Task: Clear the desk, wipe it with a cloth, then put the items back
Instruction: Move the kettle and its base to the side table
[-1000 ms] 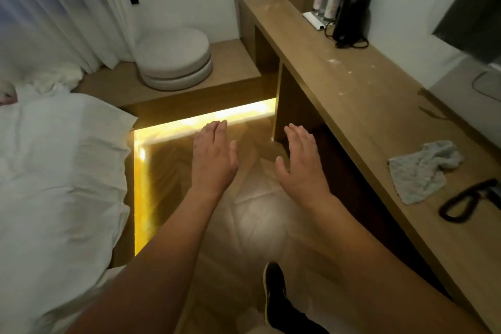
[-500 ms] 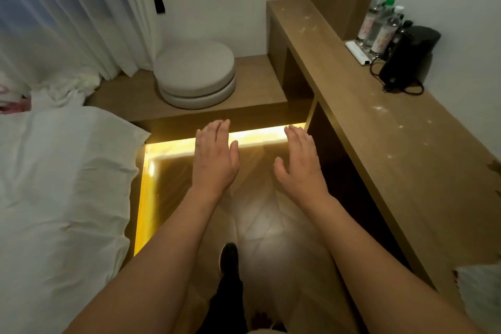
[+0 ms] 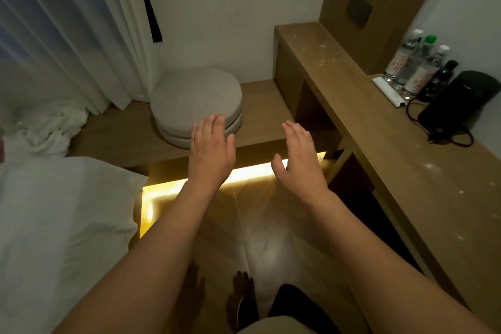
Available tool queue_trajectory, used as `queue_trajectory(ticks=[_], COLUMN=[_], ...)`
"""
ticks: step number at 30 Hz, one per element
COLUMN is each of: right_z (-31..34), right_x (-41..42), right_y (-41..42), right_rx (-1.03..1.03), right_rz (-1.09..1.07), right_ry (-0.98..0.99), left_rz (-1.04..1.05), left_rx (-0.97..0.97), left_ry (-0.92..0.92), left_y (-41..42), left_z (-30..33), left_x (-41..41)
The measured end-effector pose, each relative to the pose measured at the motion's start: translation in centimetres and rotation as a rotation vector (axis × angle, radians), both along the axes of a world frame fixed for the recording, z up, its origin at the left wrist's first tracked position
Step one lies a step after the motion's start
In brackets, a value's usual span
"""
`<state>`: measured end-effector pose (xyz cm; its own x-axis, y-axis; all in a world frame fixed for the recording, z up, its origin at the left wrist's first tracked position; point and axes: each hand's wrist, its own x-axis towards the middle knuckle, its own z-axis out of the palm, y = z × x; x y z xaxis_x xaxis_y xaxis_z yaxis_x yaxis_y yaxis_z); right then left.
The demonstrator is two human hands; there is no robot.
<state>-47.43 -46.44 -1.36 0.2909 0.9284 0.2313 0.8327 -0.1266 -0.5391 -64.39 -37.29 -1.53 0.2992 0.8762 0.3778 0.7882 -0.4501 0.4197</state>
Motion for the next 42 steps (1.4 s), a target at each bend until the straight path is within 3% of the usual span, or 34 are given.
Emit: queue_trajectory(ticks=[10,21,34,42], right_z=[-2.7,-0.7,0.9,1.2], right_x=[4.5,11.1,20.7,23.5], right_y=[18.2,35.9,40.7,34.2], right_rx=[-0.017,0.002,-0.014,-0.019], right_rz=[-0.024,-0.131,-0.652,-1.008], right_ry=[0.013,0.032,0.038,0.074], left_rz=[-0.041,-0.131,-0.658,-1.061], left_rx=[-0.023,-0.009,-0.066,-0.078], left_ry=[0.004,0.021,0.046,0.065], left_y=[18.0,37.6,49.8,44.9], left_z=[-1.8,-0.1,-1.3,-1.4], left_x=[4.2,11.1,28.3,38.5])
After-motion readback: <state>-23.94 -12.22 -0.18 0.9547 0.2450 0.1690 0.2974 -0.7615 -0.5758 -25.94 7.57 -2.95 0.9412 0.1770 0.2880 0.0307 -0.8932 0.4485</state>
